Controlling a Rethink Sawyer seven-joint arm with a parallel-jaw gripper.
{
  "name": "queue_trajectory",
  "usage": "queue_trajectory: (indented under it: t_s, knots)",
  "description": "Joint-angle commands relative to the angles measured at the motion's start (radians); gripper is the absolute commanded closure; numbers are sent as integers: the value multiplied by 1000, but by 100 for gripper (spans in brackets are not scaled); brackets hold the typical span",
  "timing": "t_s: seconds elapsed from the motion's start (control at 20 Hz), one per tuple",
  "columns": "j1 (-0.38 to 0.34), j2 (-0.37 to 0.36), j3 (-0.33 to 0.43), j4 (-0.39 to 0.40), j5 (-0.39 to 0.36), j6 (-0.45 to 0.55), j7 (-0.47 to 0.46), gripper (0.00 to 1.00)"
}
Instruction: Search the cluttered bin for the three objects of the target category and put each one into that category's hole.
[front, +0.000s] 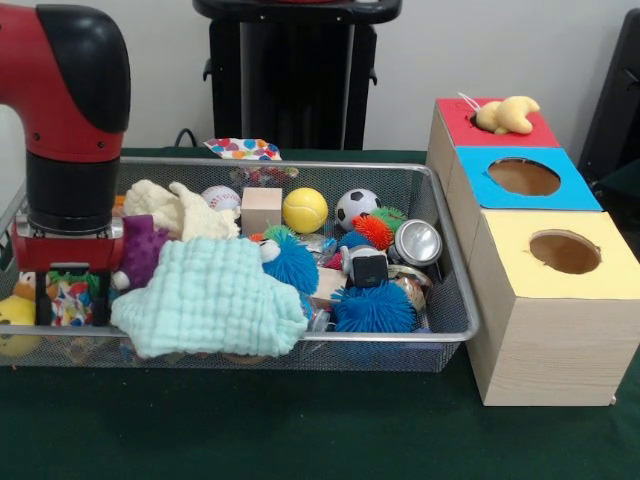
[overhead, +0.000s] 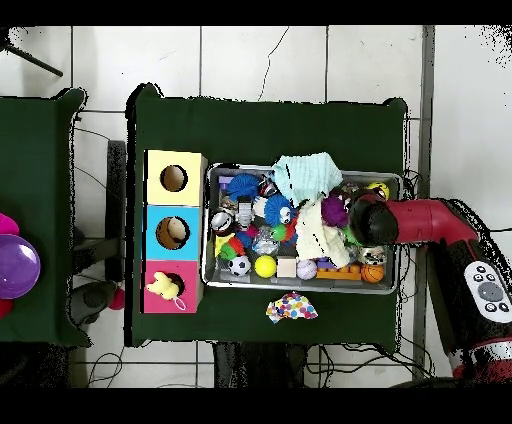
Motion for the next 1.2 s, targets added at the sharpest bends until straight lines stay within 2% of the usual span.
queue_trajectory:
  t_s: [0.05, 0.45, 0.55, 0.7, 0.9, 1.2]
  knots:
    - [-50, -1, 10, -1, -12, 152, -328, 0]
    - [-42, -48, 19, 24, -11, 167, -359, 0]
    - [-40, -94, 23, 51, 16, 200, -364, 0]
    - [-43, -197, 35, 108, 95, 288, -359, 0]
    - [-47, -288, 46, 150, 162, 359, -333, 0]
    - [-57, -320, 73, 170, 162, 374, -335, 0]
